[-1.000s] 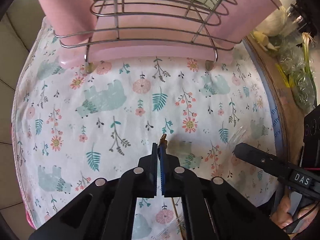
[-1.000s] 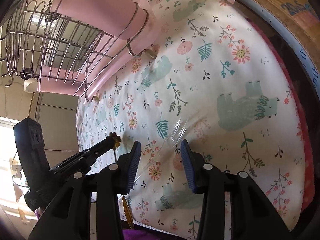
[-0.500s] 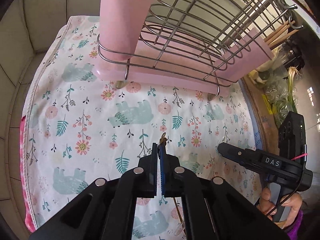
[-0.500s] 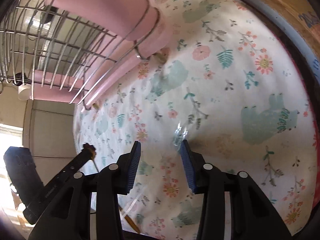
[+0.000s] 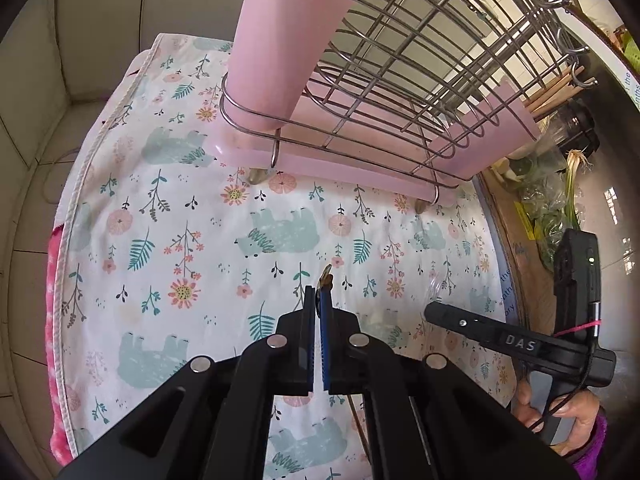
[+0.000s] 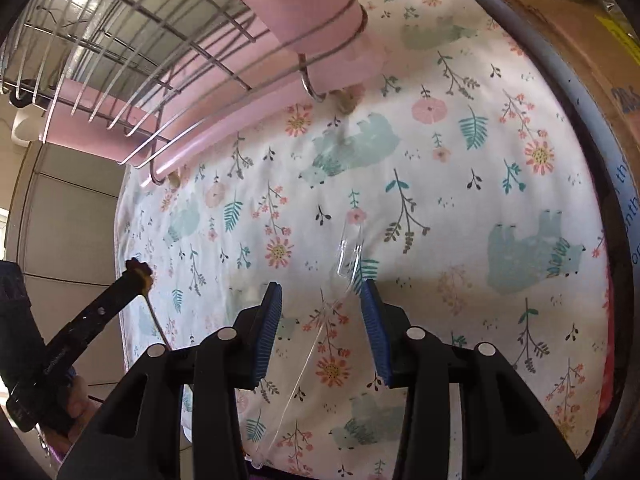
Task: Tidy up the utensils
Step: 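Lift the gold spoon with the left tool and carry it above the pink cup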
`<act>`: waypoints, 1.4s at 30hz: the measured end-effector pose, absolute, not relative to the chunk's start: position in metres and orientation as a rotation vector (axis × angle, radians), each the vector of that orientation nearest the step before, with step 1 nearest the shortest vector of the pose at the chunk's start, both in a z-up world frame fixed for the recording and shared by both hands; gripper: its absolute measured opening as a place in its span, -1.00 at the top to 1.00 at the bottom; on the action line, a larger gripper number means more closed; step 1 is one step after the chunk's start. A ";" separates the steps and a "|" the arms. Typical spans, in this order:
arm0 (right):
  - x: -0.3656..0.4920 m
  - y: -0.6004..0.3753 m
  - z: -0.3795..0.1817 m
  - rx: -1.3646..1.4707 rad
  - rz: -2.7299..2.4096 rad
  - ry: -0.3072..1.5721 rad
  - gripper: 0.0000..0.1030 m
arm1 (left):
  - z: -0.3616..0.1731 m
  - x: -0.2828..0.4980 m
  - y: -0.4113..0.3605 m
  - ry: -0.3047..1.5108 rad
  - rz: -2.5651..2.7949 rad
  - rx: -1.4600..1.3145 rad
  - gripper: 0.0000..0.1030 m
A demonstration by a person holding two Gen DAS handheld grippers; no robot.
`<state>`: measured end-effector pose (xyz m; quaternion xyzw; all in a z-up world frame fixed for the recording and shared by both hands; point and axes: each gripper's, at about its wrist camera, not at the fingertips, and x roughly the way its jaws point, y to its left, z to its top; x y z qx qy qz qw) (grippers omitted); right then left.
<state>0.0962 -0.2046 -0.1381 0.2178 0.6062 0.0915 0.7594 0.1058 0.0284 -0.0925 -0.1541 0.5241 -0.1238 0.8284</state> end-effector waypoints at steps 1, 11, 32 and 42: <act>0.097 -0.201 -0.140 0.461 0.191 1.318 0.18 | -0.091 0.105 0.029 1.110 -0.265 -0.326 0.97; 0.090 -0.196 -0.140 0.356 0.178 1.218 0.74 | -0.080 0.104 0.034 1.086 -0.249 -0.334 0.97; 0.046 -0.219 -0.051 0.452 0.371 0.796 0.94 | 0.005 0.074 0.053 0.814 -0.138 -0.283 0.97; 0.040 -0.235 -0.029 0.538 0.417 0.694 0.94 | 0.025 0.069 0.057 0.754 -0.119 -0.281 0.97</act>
